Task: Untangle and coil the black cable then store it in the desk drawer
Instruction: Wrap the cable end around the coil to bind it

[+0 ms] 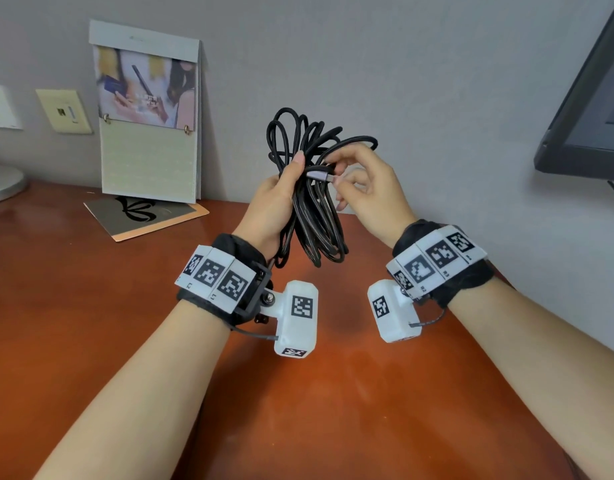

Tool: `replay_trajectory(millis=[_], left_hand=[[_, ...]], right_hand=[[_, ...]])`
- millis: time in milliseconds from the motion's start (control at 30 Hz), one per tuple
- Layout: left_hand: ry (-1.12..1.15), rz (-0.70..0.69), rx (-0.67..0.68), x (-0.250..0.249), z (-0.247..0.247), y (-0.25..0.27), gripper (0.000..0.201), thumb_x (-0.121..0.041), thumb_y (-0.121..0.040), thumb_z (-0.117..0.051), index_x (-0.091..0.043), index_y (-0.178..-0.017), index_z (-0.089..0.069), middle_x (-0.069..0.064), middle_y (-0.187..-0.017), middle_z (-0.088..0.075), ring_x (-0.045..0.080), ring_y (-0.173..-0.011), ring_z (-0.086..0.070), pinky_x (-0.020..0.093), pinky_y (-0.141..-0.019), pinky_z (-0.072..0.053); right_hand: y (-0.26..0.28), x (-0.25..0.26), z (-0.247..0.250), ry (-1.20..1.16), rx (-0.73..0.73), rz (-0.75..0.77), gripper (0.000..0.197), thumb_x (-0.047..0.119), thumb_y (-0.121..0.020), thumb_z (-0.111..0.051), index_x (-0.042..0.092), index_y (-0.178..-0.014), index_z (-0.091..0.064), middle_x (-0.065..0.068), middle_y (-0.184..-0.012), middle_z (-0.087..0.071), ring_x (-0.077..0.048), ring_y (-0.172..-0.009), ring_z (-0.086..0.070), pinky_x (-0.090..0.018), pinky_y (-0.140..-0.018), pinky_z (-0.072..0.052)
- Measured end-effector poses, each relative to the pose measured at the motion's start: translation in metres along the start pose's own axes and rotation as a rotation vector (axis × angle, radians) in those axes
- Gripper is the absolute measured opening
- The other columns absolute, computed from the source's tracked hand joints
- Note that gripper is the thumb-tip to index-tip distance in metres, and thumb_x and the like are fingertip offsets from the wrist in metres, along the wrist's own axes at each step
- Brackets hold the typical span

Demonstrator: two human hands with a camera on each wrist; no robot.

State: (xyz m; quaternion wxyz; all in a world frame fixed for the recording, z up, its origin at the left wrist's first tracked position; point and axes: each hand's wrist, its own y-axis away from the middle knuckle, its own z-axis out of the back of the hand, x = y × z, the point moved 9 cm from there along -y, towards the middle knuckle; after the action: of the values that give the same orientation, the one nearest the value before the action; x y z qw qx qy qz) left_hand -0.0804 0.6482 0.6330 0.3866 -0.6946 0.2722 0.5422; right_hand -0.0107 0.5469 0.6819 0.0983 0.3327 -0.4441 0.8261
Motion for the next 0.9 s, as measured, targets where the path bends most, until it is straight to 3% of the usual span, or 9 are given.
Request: replay_trajectory(millis=[100,200,267,367,500,667,767,900], left_hand=[[0.005,-0.026,-0.046,-0.001,0.005,-0.002,0.043,-0.049,-0.095,-0.043,-0.016,-0.086,-0.069,0.009,-0.087,-0.071,0.016,-0.079,-0.068,0.028,-0.081,-0.052],[0.02,-0.044,-0.03,-0.003,0.004,-0.002,0.042,-0.046,-0.097,-0.042,-0.016,-0.085,-0.069,0.004,-0.077,-0.071,0.012,-0.073,-0.069,0.022,-0.071,-0.054],[0.02,-0.056,0.023,-0.005,-0.001,-0.002,0.042,-0.045,-0.097,-0.041,-0.014,-0.089,-0.069,0.007,-0.082,-0.073,0.016,-0.078,-0.07,0.024,-0.075,-0.055],[0.043,-0.083,0.126,-0.004,-0.008,-0.002,0.042,-0.039,-0.097,-0.044,-0.005,-0.108,-0.065,0.018,-0.103,-0.069,0.023,-0.094,-0.068,0.03,-0.086,-0.055],[0.046,-0.101,0.207,-0.004,-0.012,-0.001,0.034,-0.025,-0.095,-0.053,-0.001,-0.118,-0.059,0.017,-0.107,-0.067,0.023,-0.098,-0.066,0.031,-0.088,-0.053],[0.059,-0.104,0.201,-0.006,-0.005,-0.004,0.025,-0.012,-0.09,-0.06,-0.007,-0.114,-0.058,0.0,-0.092,-0.068,0.011,-0.086,-0.067,0.024,-0.077,-0.053],[0.102,-0.094,0.197,-0.008,-0.002,-0.004,0.016,-0.004,-0.089,-0.059,-0.01,-0.104,-0.058,-0.003,-0.08,-0.068,0.01,-0.075,-0.067,0.023,-0.07,-0.053],[0.142,-0.08,0.121,-0.007,0.008,-0.007,0.023,0.0,-0.085,-0.061,-0.008,-0.105,-0.055,-0.002,-0.081,-0.064,0.012,-0.074,-0.065,0.027,-0.073,-0.054]], right_hand=[[0.007,-0.002,0.008,-0.019,-0.152,-0.041,0.02,0.012,-0.091,-0.055,0.025,-0.076,-0.054,0.007,-0.07,-0.052,-0.013,-0.057,-0.051,-0.029,-0.051,-0.05],[0.005,-0.007,-0.003,0.004,-0.061,-0.117,0.017,0.026,-0.088,-0.063,0.021,-0.073,-0.057,0.005,-0.065,-0.055,-0.01,-0.051,-0.051,-0.027,-0.051,-0.047],[0.003,-0.009,-0.002,-0.031,-0.081,-0.146,0.018,0.023,-0.084,-0.069,0.018,-0.072,-0.057,0.002,-0.064,-0.056,-0.009,-0.049,-0.052,-0.022,-0.051,-0.047],[0.001,-0.007,-0.001,-0.072,-0.113,-0.159,0.018,0.02,-0.081,-0.072,0.018,-0.07,-0.058,0.003,-0.063,-0.058,-0.005,-0.052,-0.055,-0.02,-0.055,-0.047],[0.002,-0.009,-0.001,-0.125,-0.147,-0.197,0.018,0.019,-0.08,-0.073,0.02,-0.069,-0.058,0.006,-0.063,-0.055,0.002,-0.052,-0.05,-0.013,-0.052,-0.041],[0.002,-0.017,-0.009,-0.258,-0.088,-0.321,0.014,0.015,-0.082,-0.071,0.016,-0.072,-0.061,0.003,-0.067,-0.057,0.001,-0.05,-0.049,-0.017,-0.045,-0.037],[-0.001,-0.016,-0.013,-0.331,-0.07,-0.331,0.017,0.011,-0.084,-0.068,0.014,-0.071,-0.057,0.01,-0.057,-0.051,0.001,-0.044,-0.044,-0.018,-0.046,-0.038],[-0.002,-0.015,-0.016,-0.345,-0.071,-0.321,0.016,0.012,-0.084,-0.067,0.014,-0.072,-0.057,0.017,-0.048,-0.052,-0.004,-0.045,-0.04,-0.021,-0.05,-0.041]])
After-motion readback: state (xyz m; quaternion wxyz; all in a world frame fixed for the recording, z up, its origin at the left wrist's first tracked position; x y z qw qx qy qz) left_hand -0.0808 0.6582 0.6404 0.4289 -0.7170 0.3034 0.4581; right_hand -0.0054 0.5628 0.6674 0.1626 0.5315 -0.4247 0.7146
